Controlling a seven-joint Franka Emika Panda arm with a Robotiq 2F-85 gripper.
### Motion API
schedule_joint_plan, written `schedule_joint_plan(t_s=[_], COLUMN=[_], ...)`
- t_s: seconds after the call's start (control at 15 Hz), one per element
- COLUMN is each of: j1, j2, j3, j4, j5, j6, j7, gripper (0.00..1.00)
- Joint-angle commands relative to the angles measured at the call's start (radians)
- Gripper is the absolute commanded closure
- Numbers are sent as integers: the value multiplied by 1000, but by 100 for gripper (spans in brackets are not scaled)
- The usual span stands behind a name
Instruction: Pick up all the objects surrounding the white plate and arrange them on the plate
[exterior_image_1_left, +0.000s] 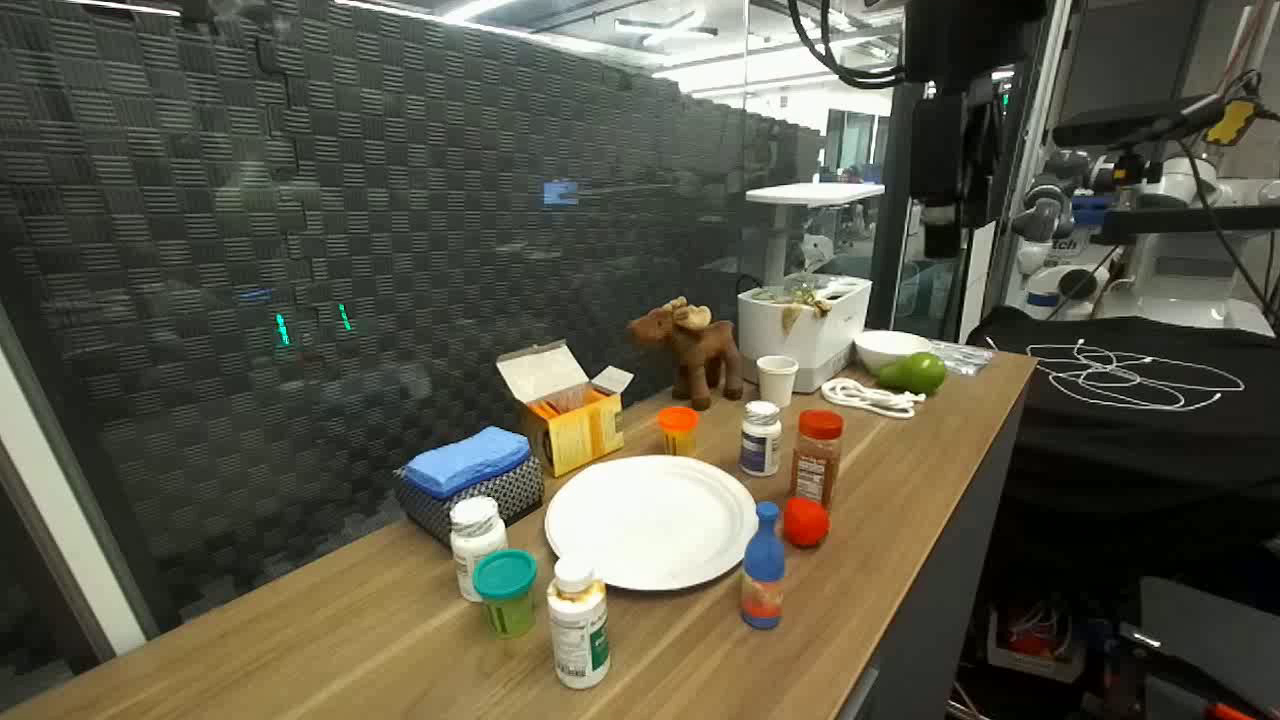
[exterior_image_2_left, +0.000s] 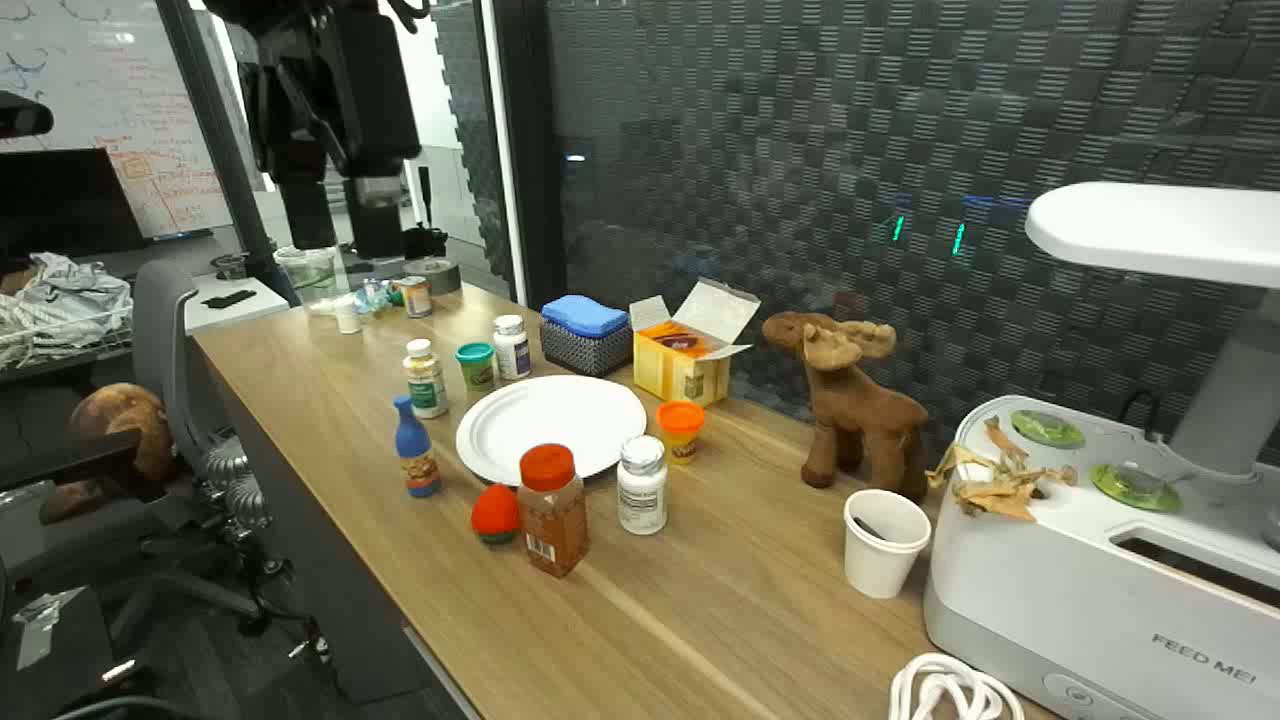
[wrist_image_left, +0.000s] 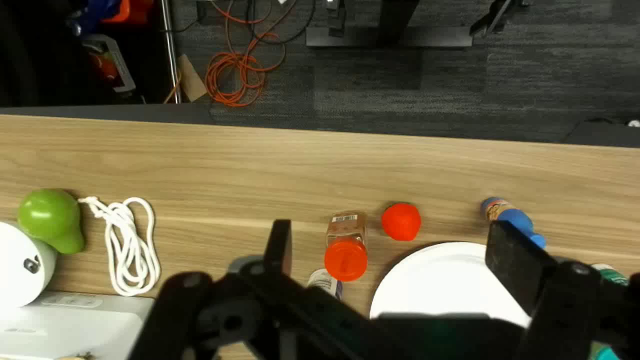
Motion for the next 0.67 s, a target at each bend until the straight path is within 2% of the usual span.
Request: schedule_joint_plan(t_s=[0.0,0.4,0.6], j1=[7,7,-2], j2=[0,-3,76], j3=[-6,-6,-21], j4=[7,16,64], j5=[-2,-2,-11], j6=[-3,-3,49], j7=[2,2,-12], gripper=[0,0,0])
